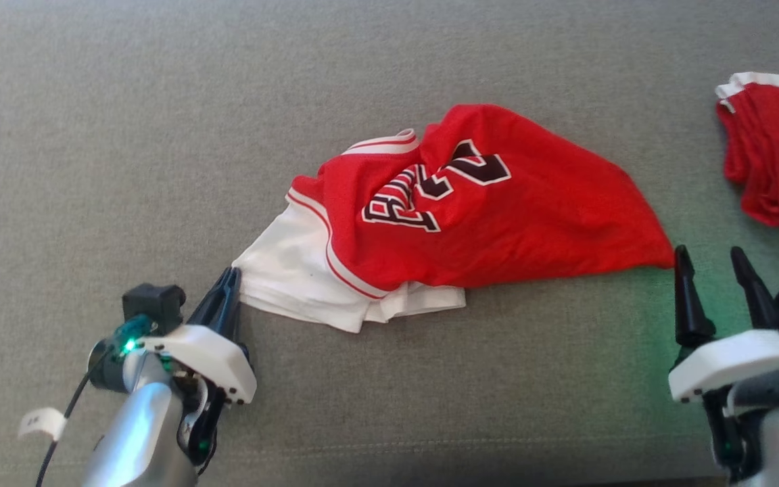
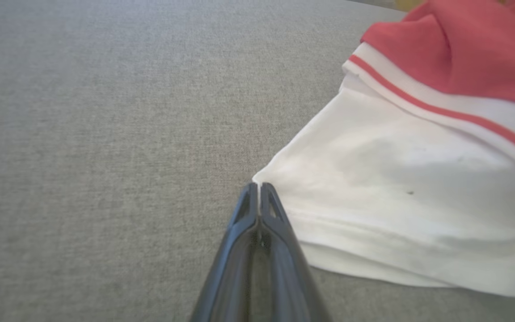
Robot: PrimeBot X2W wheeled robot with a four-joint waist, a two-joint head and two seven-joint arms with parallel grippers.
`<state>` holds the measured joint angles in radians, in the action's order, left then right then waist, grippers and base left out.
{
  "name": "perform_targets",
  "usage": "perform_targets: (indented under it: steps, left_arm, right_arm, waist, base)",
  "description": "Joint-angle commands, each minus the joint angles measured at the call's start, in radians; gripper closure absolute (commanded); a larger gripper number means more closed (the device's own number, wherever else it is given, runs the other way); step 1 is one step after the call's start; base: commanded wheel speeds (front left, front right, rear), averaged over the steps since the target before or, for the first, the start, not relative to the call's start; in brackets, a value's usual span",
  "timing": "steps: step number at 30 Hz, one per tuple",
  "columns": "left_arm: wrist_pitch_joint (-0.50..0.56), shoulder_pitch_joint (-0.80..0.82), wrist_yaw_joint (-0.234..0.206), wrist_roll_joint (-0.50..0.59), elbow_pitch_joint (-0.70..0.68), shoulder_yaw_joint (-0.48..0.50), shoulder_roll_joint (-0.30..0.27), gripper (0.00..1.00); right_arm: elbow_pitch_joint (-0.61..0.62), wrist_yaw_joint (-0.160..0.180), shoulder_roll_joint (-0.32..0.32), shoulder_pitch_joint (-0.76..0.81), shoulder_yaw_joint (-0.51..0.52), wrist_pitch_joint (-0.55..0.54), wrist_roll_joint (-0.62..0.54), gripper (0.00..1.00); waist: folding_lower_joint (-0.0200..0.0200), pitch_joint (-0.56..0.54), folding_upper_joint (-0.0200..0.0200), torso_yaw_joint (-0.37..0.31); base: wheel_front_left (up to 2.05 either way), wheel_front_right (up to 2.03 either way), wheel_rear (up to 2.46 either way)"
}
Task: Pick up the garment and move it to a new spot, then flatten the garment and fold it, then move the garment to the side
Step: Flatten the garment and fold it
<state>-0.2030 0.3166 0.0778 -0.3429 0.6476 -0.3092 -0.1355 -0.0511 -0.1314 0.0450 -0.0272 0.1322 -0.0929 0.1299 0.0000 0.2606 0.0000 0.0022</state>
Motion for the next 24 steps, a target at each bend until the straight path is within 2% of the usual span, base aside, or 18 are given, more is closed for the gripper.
perform_targets:
  steps: [1, 8, 13, 14, 15, 16, 19, 24]
  left_arm:
    - [-0.009, 0.045, -0.01, 0.008, -0.026, 0.026, -0.012, 1.0]
    - [-0.026, 0.082, -0.013, 0.018, -0.063, 0.013, -0.008, 1.0]
    - [-0.033, 0.093, -0.012, 0.02, -0.082, 0.007, -0.006, 1.0]
    - [-0.035, 0.092, -0.014, 0.02, -0.088, 0.007, -0.007, 1.0]
    - [-0.038, 0.091, -0.016, 0.018, -0.095, 0.01, -0.007, 1.0]
    - [-0.04, 0.088, -0.018, 0.017, -0.103, 0.012, -0.007, 1.0]
    - [-0.049, 0.079, -0.032, 0.017, -0.148, 0.028, -0.013, 1.0]
    - [-0.058, 0.05, -0.063, 0.032, -0.285, 0.067, -0.028, 1.0]
  right_arm:
    - [0.014, 0.001, 0.005, -0.064, -0.014, -0.004, -0.007, 0.0]
    - [-0.116, 0.001, 0.011, -0.143, -0.001, -0.071, -0.029, 0.0]
    - [-0.143, 0.001, 0.009, -0.156, 0.014, -0.144, -0.021, 0.0]
    - [-0.142, 0.001, 0.008, -0.155, 0.019, -0.157, -0.01, 0.08]
    - [-0.14, 0.001, 0.008, -0.151, 0.021, -0.172, -0.006, 0.69]
    - [-0.134, 0.001, 0.007, -0.146, 0.019, -0.183, 0.002, 1.0]
    - [-0.093, 0.001, 0.006, -0.135, 0.013, -0.177, 0.026, 1.0]
    - [0.028, 0.001, 0.006, -0.148, -0.016, -0.082, 0.086, 1.0]
  waist:
    - [0.0, 0.017, 0.0, 0.012]
    - [0.0, 0.08, 0.0, 0.041]
    - [0.0, 0.102, 0.0, 0.052]
    - [0.0, 0.104, 0.0, 0.053]
    - [0.0, 0.105, 0.0, 0.054]
    - [0.0, 0.105, 0.0, 0.054]
    - [0.0, 0.096, 0.0, 0.051]
    - [0.0, 0.057, 0.0, 0.038]
  base:
    - [0.0, 0.0, 0.0]
    - [0.0, 0.0, 0.0]
    - [0.0, 0.0, 0.0]
    - [0.0, 0.0, 0.0]
    - [0.0, 0.0, 0.0]
    - [0.0, 0.0, 0.0]
    - [0.0, 0.0, 0.0]
    - [0.0, 0.0, 0.0]
